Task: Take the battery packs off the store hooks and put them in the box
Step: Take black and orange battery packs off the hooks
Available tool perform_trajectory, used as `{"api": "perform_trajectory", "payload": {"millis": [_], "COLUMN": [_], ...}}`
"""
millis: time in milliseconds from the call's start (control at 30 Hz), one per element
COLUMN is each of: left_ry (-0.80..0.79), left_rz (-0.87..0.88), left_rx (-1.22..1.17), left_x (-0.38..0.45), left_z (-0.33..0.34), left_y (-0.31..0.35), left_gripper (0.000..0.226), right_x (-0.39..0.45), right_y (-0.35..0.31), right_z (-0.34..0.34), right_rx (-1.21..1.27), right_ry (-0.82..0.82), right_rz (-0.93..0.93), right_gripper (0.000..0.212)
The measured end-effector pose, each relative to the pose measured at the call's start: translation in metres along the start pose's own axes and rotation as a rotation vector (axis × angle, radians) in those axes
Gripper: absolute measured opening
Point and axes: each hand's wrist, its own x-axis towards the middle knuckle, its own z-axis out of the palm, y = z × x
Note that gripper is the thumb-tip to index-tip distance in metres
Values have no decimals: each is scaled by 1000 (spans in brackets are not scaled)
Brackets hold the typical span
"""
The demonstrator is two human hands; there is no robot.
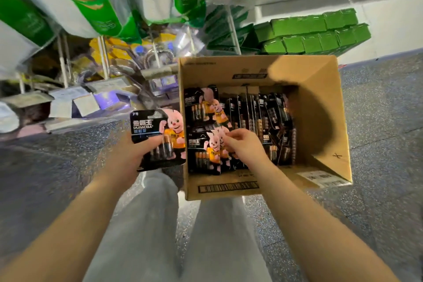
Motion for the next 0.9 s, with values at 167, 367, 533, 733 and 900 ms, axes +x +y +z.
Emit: {"api": "perform_trajectory", "payload": {"millis": [167,367,533,733,900], "left_ry": [-31,-43,-37,-63,-163], "left_rz": [-35,-27,-35,-28,-11], "left_rx": [2,-54,-106,-158,-161], "left_x": [-2,0,-1,-4,-5], "left_z": [7,6,7,8,4], "left_y": [-24,-31,-28,-26,-26], "left_gripper": [59,51,41,34,87], "right_x": [9,6,-18,-70,-73], "right_y": [11,11,-19,-63,-68], "right_z": [18,38,-1,-37,25], "right_rx": [-145,-261,-42,114,-43], "right_ry": [44,22,128,-60,-175], "right_rz": [6,-84,-95,-202,-190], "right_gripper": [21,4,9,9,15]}}
